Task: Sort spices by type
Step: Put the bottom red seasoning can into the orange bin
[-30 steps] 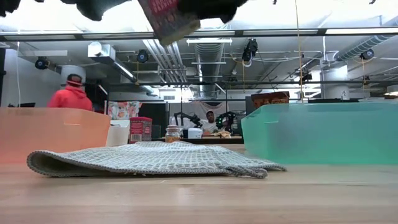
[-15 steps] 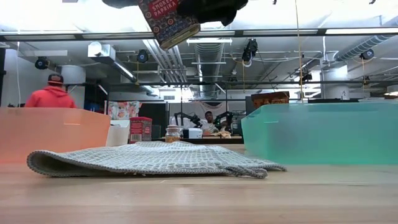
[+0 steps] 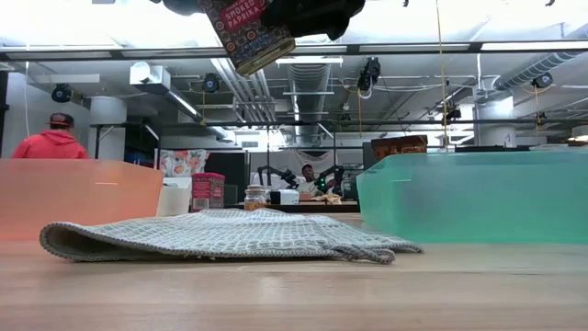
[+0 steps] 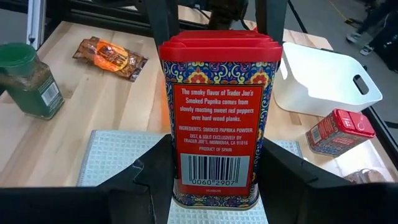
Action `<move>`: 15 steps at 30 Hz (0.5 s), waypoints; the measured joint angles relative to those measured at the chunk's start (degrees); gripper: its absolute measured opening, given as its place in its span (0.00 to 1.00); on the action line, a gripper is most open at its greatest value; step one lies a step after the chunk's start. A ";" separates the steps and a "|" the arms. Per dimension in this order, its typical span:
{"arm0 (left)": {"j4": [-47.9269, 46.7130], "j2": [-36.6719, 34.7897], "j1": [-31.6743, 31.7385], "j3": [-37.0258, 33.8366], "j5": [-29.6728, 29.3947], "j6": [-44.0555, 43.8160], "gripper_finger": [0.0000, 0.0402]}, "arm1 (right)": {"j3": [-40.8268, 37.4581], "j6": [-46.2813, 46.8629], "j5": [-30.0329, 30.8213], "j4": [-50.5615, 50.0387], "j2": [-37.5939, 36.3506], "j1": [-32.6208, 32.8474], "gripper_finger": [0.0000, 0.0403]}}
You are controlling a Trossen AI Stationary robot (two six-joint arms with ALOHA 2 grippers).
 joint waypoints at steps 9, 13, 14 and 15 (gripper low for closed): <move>-8.05 -0.48 -0.02 1.80 0.55 -0.74 0.49 | -0.20 0.91 -0.67 0.60 -0.01 0.06 0.59; -23.35 -0.91 -0.02 7.48 0.59 -6.76 0.49 | 0.17 3.06 -0.80 -1.85 -0.78 0.17 0.74; -27.81 -1.03 -0.02 9.09 0.47 -8.76 0.49 | 0.36 3.39 -0.77 -2.60 -1.06 0.12 0.76; -31.74 -1.07 -0.02 10.25 0.41 -10.57 0.49 | 0.47 3.63 -0.69 -3.55 -1.35 0.06 0.79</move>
